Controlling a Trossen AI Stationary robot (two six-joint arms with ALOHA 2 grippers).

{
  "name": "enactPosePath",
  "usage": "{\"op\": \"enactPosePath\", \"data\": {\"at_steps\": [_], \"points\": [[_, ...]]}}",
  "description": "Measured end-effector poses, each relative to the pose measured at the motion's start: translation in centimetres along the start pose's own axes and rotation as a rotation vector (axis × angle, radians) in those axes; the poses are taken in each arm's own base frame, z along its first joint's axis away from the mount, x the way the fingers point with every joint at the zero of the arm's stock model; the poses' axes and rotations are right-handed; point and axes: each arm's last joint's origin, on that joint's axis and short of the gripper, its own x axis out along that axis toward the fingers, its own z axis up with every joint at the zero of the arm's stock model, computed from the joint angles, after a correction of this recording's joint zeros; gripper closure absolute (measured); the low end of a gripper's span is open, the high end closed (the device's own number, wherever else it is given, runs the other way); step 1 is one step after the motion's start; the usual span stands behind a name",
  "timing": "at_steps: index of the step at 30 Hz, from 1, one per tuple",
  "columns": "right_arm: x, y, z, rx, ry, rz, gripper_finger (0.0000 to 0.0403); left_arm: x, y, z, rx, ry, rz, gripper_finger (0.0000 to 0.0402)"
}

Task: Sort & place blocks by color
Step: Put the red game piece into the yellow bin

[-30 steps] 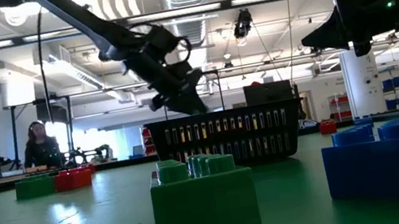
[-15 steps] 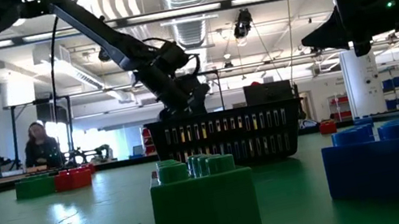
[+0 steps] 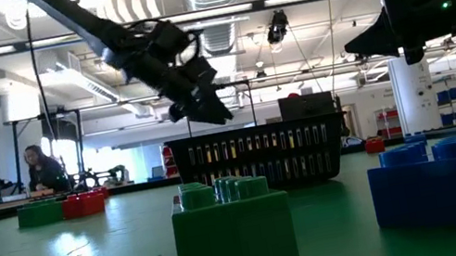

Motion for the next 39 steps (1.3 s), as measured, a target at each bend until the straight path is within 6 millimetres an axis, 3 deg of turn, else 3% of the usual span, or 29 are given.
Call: {"op": "enactPosePath", "data": {"at_steps": [8,14,19,23,28,33,39], "points": [[0.0,0.0,0.0,0.002,-0.004,0.0,0.0394,-5.4,-3.0,-6.3,0.067,-0.258,-0.126,0.0324],[0.1,0.0,0.6,-0.077,-0.047,-0.008,0.0394,-8.9,-4.0,-10.4,0.058,-0.39,-0.174,0.0353],[1.6,-0.3,1.7,-0.078,0.115,-0.163,0.0394,-10.5,-4.1,-12.8,0.069,-0.404,-0.179,0.0363],[2.9,-0.8,2.4,-0.087,0.313,-0.316,0.0393,-11.4,-4.0,-13.9,0.087,-0.487,-0.181,0.0368],[4.5,-0.9,2.6,-0.115,0.435,-0.375,0.0377,-11.8,-4.0,-14.5,0.091,-0.527,-0.182,0.0369],[5.9,-0.5,2.1,-0.097,0.525,-0.409,0.034,-11.8,-4.0,-14.6,0.09,-0.517,-0.183,0.0369],[6.8,-1.8,0.4,0.102,0.61,-0.591,0.0275,-11.8,-4.0,-14.6,0.09,-0.517,-0.183,0.0369]]}}
